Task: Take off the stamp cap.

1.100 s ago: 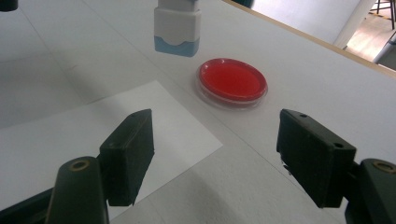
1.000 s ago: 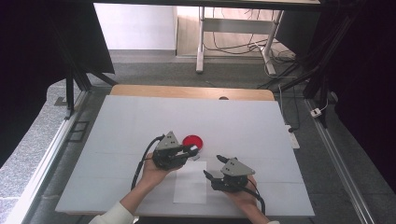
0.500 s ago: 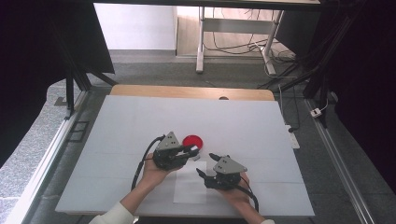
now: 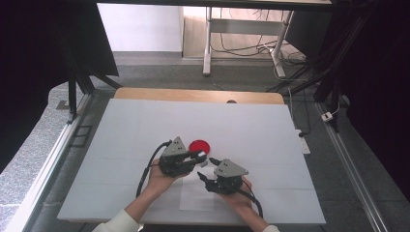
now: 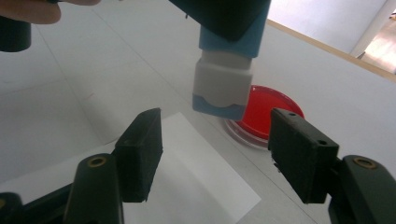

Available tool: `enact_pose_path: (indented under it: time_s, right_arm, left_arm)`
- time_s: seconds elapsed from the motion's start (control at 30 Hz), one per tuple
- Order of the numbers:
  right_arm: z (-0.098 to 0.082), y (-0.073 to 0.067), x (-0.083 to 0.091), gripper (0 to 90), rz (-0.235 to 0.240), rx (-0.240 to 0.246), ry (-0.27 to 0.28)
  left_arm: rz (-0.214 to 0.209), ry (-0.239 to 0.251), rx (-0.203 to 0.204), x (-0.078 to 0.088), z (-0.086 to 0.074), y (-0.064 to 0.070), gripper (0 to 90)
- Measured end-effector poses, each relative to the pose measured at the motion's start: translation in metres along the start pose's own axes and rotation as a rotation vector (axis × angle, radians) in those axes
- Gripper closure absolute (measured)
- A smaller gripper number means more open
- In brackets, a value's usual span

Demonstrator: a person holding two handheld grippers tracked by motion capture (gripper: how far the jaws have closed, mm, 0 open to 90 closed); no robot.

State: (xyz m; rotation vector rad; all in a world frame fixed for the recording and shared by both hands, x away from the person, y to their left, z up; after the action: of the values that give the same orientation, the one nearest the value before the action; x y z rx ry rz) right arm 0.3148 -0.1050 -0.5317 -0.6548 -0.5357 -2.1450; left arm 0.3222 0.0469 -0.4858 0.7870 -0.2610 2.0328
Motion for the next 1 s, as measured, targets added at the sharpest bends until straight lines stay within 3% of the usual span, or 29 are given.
enact_pose_path:
  time_s: [1.0]
  right_arm:
    - [0.0043, 0.0012, -0.0083, 60.0, -0.012, -0.025, -0.008]
  left_arm:
    - [-0.013, 0.0, 0.009, -0.002, -0.0007, 0.0002, 74.7]
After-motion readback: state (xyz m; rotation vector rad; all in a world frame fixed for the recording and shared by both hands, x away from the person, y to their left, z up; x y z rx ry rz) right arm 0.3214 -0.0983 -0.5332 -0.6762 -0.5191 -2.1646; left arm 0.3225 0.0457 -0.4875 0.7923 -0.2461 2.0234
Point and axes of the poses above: each handheld gripper's, and its own axes: x roughly backward along the jaws, z roughly out of its top, y roughly to its right, the point moved 4 cm from there along -x, roughly forward along the jaws, and after that the axes turned 13 degrees about -y, right-handed, at the moved point
